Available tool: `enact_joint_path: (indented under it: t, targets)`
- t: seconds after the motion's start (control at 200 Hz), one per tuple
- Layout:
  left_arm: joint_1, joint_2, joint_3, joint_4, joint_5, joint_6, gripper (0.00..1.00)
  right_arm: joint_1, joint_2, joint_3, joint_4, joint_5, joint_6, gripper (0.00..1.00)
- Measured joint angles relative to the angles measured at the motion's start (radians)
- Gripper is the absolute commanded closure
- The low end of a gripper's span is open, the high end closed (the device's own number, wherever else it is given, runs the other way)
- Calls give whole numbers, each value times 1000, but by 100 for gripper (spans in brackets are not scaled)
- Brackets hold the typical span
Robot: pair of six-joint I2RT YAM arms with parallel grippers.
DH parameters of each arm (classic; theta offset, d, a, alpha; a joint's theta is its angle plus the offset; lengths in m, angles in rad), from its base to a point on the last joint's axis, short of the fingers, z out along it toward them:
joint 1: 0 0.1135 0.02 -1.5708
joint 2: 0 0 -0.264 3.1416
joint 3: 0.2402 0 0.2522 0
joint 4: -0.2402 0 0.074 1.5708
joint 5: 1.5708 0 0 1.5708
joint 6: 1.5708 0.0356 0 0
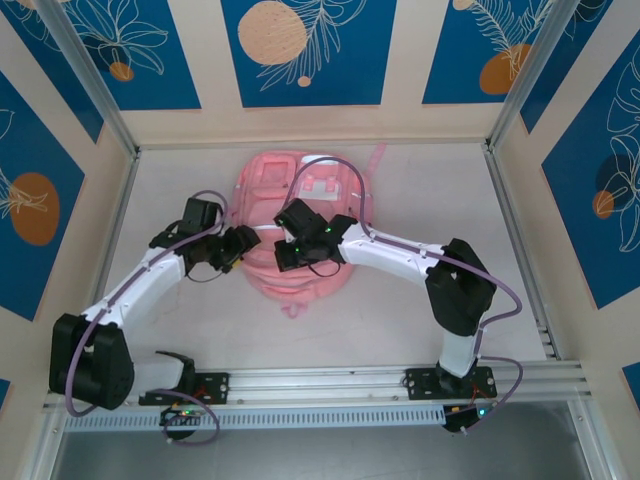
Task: Pack the student bag
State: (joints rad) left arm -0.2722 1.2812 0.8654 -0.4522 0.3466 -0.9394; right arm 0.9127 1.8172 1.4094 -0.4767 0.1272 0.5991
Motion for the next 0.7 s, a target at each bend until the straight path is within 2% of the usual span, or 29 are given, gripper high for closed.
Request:
enact_joint_path:
  t: [0.2,0.445,0.57,0.7]
  targets:
    - [0,57,-1,108,58,-50,51,0,0,0,0,-5,19,100]
    - [0,107,-1,116,61,-58,86,0,-14,-37,2,6,29,100]
    - [0,116,0,100,65,-45,96,0,-78,-122,5,61,16,100]
    - [-1,123,1,80,65,-10,100,-29,-187,-237,-11,120,-16,100]
